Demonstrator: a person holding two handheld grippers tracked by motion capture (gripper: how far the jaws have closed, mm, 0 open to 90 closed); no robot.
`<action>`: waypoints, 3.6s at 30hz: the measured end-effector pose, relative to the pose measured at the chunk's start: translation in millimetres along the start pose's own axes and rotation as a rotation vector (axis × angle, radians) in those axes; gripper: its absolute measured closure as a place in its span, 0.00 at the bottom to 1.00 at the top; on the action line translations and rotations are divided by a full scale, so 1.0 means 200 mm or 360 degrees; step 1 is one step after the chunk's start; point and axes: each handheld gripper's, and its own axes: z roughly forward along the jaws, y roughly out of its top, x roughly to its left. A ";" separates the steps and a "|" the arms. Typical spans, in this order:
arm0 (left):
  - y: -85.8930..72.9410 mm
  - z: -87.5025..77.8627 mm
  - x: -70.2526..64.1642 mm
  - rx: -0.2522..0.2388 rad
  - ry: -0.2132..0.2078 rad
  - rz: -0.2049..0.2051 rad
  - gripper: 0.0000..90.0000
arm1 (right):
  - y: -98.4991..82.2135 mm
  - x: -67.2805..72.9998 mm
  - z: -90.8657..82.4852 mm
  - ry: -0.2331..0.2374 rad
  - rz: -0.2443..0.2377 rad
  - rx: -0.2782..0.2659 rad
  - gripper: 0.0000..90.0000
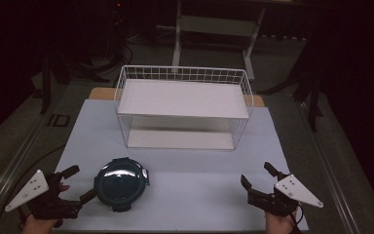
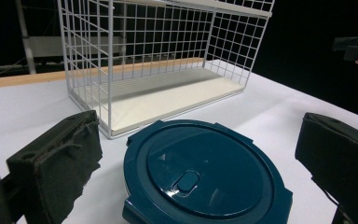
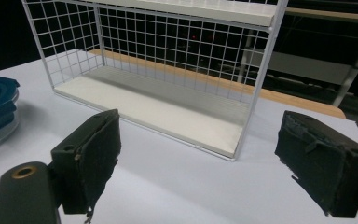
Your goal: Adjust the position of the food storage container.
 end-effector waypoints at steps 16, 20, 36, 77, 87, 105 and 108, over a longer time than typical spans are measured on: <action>0.14 0.00 0.04 0.0143 -0.0156 0.0033 0.00 | 0.01 0.01 0.00 0.0015 0.0016 -0.0007 0.15; 0.15 0.00 0.09 0.0204 -0.0174 0.0020 0.00 | 0.01 0.01 0.01 0.0020 0.0023 0.0009 0.15; 0.04 -0.02 0.23 0.0486 -0.0064 0.0115 0.74 | 0.00 0.01 0.02 0.0037 0.0037 0.0016 0.15; -0.03 0.26 0.14 0.0900 -0.0190 0.0204 1.00 | -0.01 0.02 0.03 0.0071 0.0035 0.0042 0.15; -0.01 0.39 0.09 0.0917 -0.0233 0.0227 1.00 | -0.01 0.02 0.03 0.0075 0.0033 0.0039 0.15; 0.01 0.48 0.05 0.0949 -0.0264 0.0267 1.00 | -0.01 0.01 0.03 0.0082 0.0043 0.0043 0.15; 0.02 0.48 0.04 0.0944 -0.0264 0.0264 1.00 | -0.01 0.01 0.03 0.0083 0.0041 0.0046 0.15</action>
